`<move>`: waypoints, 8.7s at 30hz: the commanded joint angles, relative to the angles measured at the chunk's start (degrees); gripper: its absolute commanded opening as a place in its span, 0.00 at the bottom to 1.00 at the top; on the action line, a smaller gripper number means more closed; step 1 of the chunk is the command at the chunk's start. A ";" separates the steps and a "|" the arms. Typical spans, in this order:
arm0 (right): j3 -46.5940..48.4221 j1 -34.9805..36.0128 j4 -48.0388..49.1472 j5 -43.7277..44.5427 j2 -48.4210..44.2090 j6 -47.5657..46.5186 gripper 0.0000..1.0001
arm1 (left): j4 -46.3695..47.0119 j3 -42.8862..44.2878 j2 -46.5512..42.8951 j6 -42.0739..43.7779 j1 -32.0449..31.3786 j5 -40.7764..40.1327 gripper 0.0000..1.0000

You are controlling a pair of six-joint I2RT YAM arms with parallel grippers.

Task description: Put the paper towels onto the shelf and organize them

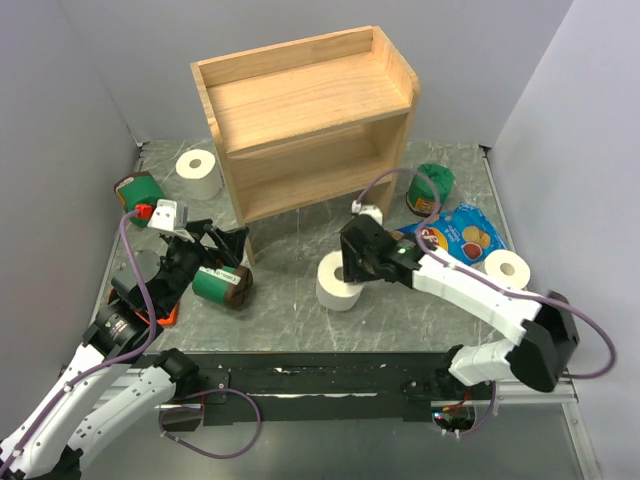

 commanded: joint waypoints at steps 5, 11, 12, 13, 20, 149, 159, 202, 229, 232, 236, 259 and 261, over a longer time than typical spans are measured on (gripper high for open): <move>18.72 0.07 -3.58 5.83 -11.03 -5.52 0.36 | 1.69 -0.11 0.40 0.37 0.11 -0.26 0.96; 35.08 -0.37 -2.71 7.86 -10.68 -12.46 0.36 | 1.78 -0.20 0.57 0.46 0.11 0.09 0.96; 38.49 -0.55 -2.10 7.86 -10.42 -13.42 0.36 | 1.69 -0.20 0.66 0.46 0.11 0.27 0.96; 40.17 -0.73 -0.53 7.86 -9.72 -15.52 0.36 | 1.69 -0.11 0.75 0.46 0.11 0.27 0.96; 57.31 -5.90 1.51 8.39 -3.04 -21.87 0.38 | 1.69 -0.20 1.19 0.46 0.19 0.71 0.96; -1.47 -67.17 4.50 -0.05 6.46 -19.59 0.75 | 3.45 -1.52 3.39 0.55 0.11 -0.52 0.97; -1.47 -67.26 4.59 0.12 5.15 -20.55 0.52 | 3.36 -1.43 3.39 0.63 0.11 0.00 0.97; 33.96 -14.44 24.67 -36.32 -19.82 -63.95 0.42 | 3.01 -1.34 -1.80 0.72 0.20 0.88 0.96; 60.41 -6.97 15.22 -27.74 7.78 -95.08 0.46 | 3.36 -1.34 -3.12 0.90 0.20 1.68 0.96; 60.58 -6.62 15.05 -26.34 8.48 -96.13 0.47 | 3.10 -1.34 -3.12 0.99 0.11 1.41 0.96; 61.11 -6.35 14.43 -24.31 9.62 -97.81 0.48 | 3.18 -1.43 -3.38 0.99 0.20 1.32 0.96; 65.15 -5.65 16.71 -21.06 13.23 -97.82 0.59 | 3.01 -1.34 -3.73 0.99 0.19 1.24 0.96; 64.63 -5.47 17.50 -21.06 12.79 -96.58 0.59 | 3.01 -1.43 -3.73 0.99 0.11 1.15 0.96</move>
